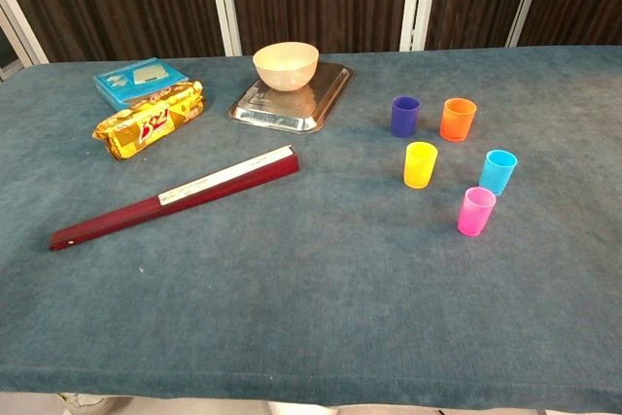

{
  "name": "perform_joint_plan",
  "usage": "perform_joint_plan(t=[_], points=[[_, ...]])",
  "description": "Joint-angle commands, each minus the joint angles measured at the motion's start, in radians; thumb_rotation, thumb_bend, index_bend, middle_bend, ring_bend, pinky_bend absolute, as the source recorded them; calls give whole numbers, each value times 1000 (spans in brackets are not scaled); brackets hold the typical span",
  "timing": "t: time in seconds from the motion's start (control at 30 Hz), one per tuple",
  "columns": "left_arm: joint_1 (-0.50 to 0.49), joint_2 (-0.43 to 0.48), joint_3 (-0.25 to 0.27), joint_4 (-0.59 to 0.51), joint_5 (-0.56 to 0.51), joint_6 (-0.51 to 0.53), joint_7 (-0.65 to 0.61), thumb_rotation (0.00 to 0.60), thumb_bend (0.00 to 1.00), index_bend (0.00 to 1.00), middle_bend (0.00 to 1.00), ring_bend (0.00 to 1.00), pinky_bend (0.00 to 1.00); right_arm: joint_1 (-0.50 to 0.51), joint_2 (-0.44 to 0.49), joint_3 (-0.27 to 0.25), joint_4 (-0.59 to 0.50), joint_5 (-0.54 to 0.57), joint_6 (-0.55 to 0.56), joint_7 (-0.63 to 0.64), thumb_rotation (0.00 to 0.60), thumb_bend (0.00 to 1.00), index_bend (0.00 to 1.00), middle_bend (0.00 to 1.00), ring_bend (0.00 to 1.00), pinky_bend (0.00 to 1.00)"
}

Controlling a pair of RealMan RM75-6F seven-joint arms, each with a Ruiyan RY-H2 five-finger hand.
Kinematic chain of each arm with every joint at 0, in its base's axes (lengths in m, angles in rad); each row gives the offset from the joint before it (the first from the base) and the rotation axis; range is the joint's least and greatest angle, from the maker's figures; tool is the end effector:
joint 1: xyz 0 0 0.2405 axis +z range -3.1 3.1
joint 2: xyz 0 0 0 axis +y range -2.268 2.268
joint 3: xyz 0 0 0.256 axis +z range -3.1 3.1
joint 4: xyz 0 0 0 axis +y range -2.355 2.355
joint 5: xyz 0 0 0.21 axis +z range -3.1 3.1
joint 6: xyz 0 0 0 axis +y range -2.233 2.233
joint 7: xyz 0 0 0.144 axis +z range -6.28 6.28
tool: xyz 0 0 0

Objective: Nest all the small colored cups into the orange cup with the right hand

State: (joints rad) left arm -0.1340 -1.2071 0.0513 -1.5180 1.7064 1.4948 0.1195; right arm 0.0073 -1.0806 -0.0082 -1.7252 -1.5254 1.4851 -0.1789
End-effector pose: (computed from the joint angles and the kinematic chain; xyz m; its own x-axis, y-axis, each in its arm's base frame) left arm -0.2931 0.1714 0.1151 0.5262 0.0389 0.8494 0.8252 -0.2644 -0.4991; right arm -0.3048 -0.1437 0.1522 0.4876 -0.0968 0.8677 -0.8704 0.0229 0.4918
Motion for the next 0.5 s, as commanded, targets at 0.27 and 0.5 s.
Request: perform_joint_plan(t=[0.27,0.5], points=[[-13,-3,-8,4,-17,-23,-8,600,481,0,48,96,193,124,-33,119,27,75,-115,87,600,255,0,0,0,0],[-21,-12,-16,11,-48,-51,4,600,481,0,48,96,193,484,-115,336,156,449,-533,-62,600,255,67,0,0,0]])
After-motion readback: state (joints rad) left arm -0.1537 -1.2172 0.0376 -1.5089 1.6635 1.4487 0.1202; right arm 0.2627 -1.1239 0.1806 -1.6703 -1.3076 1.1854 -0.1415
